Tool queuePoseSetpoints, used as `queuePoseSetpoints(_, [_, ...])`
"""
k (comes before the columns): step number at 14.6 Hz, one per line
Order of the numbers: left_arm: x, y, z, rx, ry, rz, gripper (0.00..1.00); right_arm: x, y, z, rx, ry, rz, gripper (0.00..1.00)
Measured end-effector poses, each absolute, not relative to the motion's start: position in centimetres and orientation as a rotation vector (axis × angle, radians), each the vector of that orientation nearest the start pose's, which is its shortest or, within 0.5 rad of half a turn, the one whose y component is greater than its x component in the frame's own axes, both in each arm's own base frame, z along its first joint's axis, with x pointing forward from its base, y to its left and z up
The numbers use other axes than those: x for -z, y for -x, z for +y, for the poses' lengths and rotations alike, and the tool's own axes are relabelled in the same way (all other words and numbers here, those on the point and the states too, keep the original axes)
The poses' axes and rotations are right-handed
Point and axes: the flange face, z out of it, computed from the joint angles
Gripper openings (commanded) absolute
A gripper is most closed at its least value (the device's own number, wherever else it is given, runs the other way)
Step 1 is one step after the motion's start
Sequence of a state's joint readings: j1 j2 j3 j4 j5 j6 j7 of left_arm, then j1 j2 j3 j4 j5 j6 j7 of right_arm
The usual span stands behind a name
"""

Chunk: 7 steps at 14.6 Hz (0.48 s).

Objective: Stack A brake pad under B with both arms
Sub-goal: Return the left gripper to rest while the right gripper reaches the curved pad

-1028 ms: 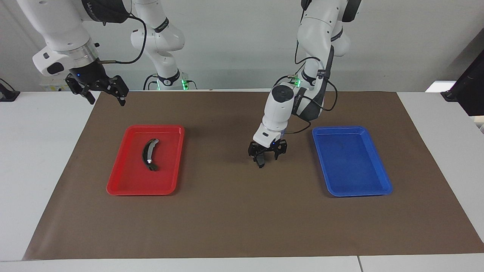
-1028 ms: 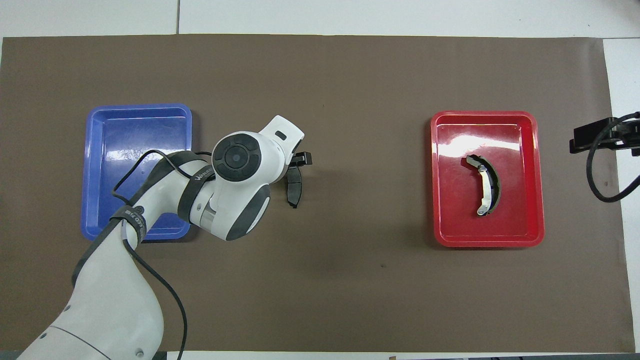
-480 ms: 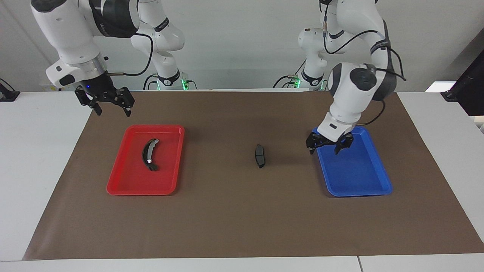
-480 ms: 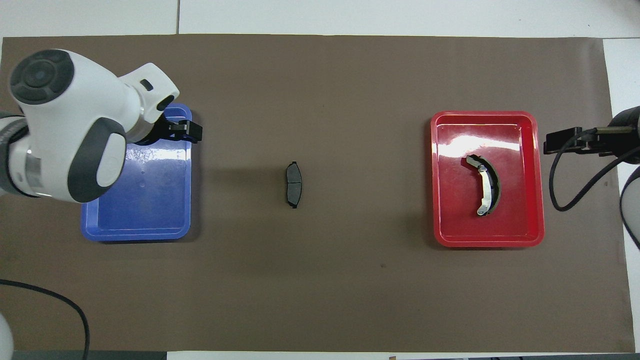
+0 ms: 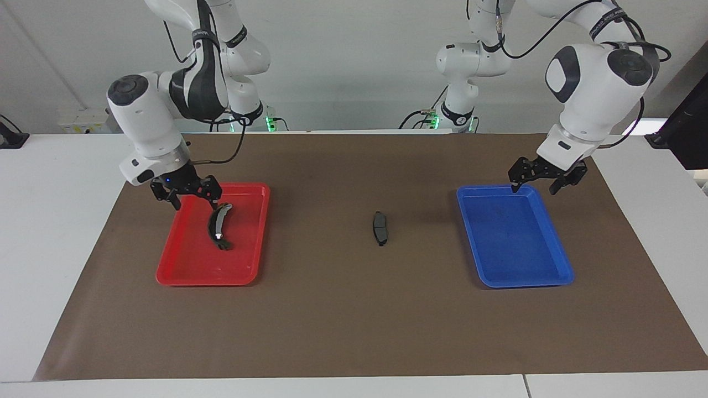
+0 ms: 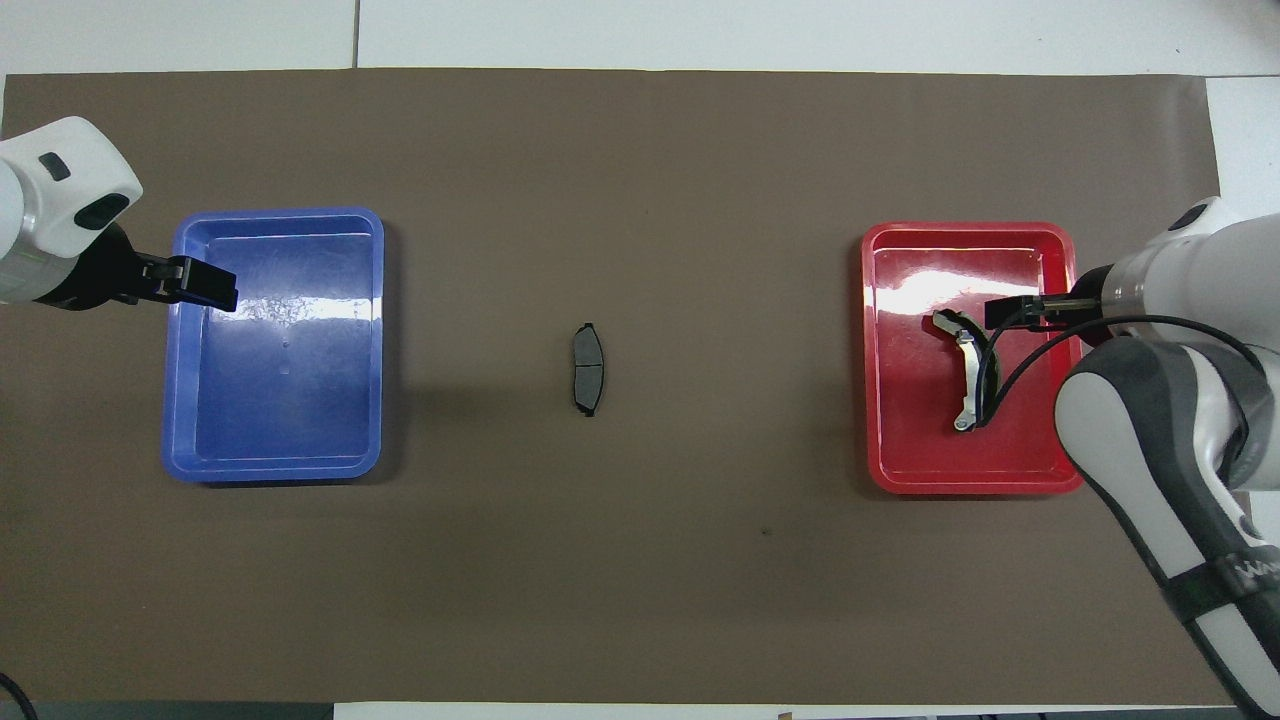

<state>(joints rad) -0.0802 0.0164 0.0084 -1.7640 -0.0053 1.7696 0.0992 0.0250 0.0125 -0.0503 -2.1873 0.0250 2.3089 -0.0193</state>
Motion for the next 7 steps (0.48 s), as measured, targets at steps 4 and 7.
queuePoseSetpoints(4, [-54.9, -55.9, -2.1, -0.041, 3.136, 0.273, 0.99, -33.3, -52.8, -1.3, 0.155, 3.127, 0.010, 0.99])
queuePoseSetpoints(7, [-56.4, -55.6, -1.8, -0.054, 3.136, 0.279, 0.99, -30.7, -52.0, -1.3, 0.158, 3.130, -0.002, 0.97])
